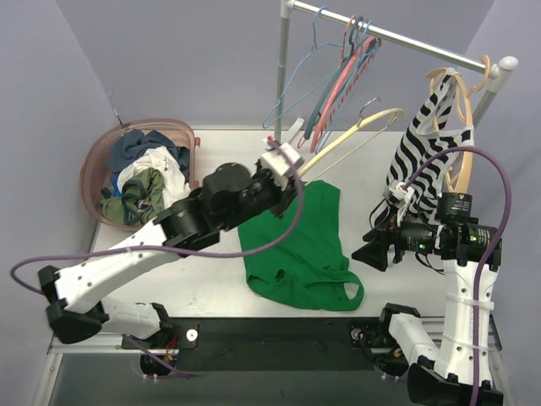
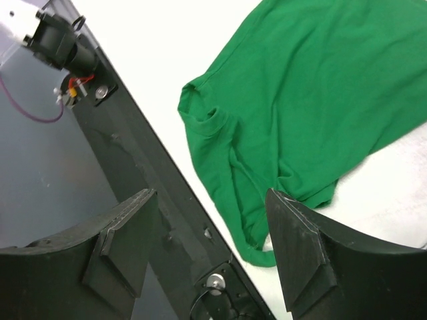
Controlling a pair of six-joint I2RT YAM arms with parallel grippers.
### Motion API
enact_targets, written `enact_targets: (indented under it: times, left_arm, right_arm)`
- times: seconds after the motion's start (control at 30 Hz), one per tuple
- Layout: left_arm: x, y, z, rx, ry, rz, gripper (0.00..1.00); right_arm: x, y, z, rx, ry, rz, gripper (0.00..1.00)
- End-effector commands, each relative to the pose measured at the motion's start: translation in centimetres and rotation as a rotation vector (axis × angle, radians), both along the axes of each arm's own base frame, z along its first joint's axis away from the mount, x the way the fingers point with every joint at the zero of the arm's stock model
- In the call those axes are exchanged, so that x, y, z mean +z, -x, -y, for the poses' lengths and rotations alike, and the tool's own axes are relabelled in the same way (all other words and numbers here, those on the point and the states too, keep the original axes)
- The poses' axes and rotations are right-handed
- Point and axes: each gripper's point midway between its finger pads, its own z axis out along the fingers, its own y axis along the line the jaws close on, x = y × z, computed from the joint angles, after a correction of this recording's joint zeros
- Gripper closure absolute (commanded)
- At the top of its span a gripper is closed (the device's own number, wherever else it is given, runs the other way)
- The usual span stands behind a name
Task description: Place the tank top on the hanger
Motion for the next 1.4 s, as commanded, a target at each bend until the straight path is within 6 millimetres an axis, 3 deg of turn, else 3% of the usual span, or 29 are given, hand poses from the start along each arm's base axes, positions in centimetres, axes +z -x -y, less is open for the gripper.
enact_targets:
  times: [0.0,0.03,0.07,0.1,0.17,0.2,0.23,0.3,0.33,0.37,0.43,0.63,0.77,0.9,1.07,1.23,1.27,1.37]
  left_arm:
    - [0.9,3.0,-4.1,-0.035,0.091,0.047,1.00]
    - [-0.3,3.2,-4.8,-0.027,0.077,0.032,1.00]
    - [-0.3,3.9,-6.4,-0.017,0.099,0.030,1.00]
    - [-4.1,4.1,-6.9,-0.002,0.038,-0.004,1.00]
    - [-5.5,4.8,-8.9,0.024,0.043,-0.011,1.00]
    - [-8.2,4.9,-9.6,0.050,0.000,-0.025,1.00]
    - [-9.4,5.1,-10.2,0.062,-0.016,-0.028,1.00]
    - [-10.0,5.8,-11.5,0.084,-0.003,-0.010,1.00]
    - [-12.0,6.1,-11.8,0.085,-0.032,-0.016,1.00]
    - [-11.7,6.5,-12.3,0.085,-0.006,0.007,1.00]
    - [-13.4,7.0,-12.5,0.094,-0.029,0.018,1.00]
    - [-14.5,6.4,-13.2,0.276,-0.080,0.083,1.00]
    - [-14.0,5.5,-14.1,0.458,0.002,0.101,1.00]
    - [-13.4,4.6,-15.0,0.585,0.067,0.098,1.00]
    - [-14.1,3.4,-15.8,0.809,-0.004,0.134,1.00]
    - [-14.6,3.3,-15.2,0.866,0.031,0.127,1.00]
    - [-14.8,3.4,-15.2,0.869,0.041,0.122,1.00]
    - [-14.9,3.6,-14.6,0.861,0.078,0.107,1.00]
  right_arm:
    - [0.6,2.0,-1.0,0.090,0.020,-0.026,0.34]
    - [0.7,2.3,-1.3,0.099,0.016,-0.041,0.34]
    - [0.7,2.2,-1.5,0.101,0.010,-0.055,0.34]
    - [0.8,1.5,-1.7,0.098,0.010,-0.035,0.34]
    - [1.1,1.4,-2.6,0.089,-0.025,-0.085,0.35]
    - [1.4,0.6,-3.1,0.103,-0.042,-0.065,0.35]
    - [1.7,0.5,-3.5,0.102,-0.063,-0.088,0.35]
    - [1.6,-0.3,-3.7,0.102,-0.068,-0.134,0.35]
    - [1.9,-0.7,-3.8,0.102,-0.064,-0.136,0.35]
    - [1.8,-0.9,-4.2,0.100,-0.071,-0.185,0.35]
    - [2.0,-1.6,-4.9,0.105,-0.092,-0.203,0.35]
    - [0.7,-3.7,-6.7,0.028,-0.090,-0.344,0.33]
    - [0.0,-4.8,-8.1,0.019,-0.026,-0.361,0.30]
    - [1.5,-5.7,-10.1,0.012,-0.004,-0.330,0.25]
    - [2.0,-7.4,-13.4,-0.053,0.044,-0.352,0.23]
    - [3.7,-10.1,-16.3,-0.138,0.112,-0.225,0.20]
    - [3.5,-10.1,-17.4,-0.141,0.121,-0.218,0.19]
    - [3.3,-12.0,-18.4,-0.222,0.143,-0.183,0.18]
